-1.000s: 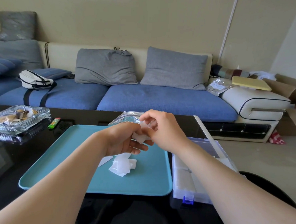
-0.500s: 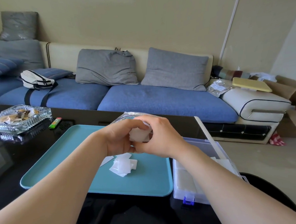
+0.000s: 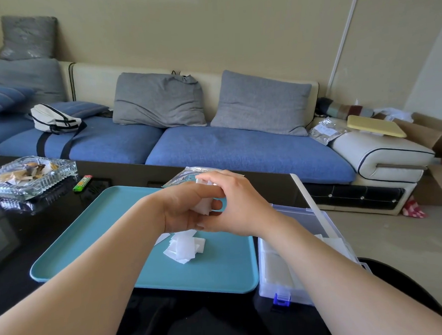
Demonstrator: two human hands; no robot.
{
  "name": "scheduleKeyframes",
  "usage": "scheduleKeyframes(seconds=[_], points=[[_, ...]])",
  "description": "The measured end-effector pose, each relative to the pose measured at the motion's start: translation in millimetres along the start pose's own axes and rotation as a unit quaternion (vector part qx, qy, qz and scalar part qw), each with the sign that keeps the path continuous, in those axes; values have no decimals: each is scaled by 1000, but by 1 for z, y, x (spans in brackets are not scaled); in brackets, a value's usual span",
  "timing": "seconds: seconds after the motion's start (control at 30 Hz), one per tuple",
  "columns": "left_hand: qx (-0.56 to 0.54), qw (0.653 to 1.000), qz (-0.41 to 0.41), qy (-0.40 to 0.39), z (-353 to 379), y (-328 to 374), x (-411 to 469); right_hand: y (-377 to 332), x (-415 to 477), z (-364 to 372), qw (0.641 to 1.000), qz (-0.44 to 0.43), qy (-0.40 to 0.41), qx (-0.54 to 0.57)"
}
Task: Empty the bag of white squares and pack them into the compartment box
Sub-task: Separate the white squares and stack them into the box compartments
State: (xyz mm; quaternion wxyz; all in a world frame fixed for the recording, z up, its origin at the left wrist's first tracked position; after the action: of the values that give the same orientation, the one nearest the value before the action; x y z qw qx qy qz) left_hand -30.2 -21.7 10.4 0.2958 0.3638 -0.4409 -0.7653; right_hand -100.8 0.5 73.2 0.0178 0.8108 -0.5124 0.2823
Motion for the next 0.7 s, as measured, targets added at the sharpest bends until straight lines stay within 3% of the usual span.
scheduleKeyframes(seconds=[0.2,0.57,0.7], points=[[0,1000,10,4,2,1,-1,7,1,11,999,23,-39,3],[-17,999,8,30,-4,0,4,11,1,-1,999,34,9,-7],[-15,1000,9,10,0,0,2,6,-2,-5,1000,23,-8,12]])
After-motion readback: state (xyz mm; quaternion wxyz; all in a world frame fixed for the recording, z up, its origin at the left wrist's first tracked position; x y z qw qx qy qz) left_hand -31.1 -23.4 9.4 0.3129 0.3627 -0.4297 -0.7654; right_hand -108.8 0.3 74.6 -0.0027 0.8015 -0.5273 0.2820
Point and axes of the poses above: each hand's wrist, its own x-axis towards the middle knuckle, its own z-axis out of the palm, y = z × x, the point moved 10 cm from there along x, towards the middle knuckle, and after that the axes turned 14 degrees about -x, right-handed, at the moved point
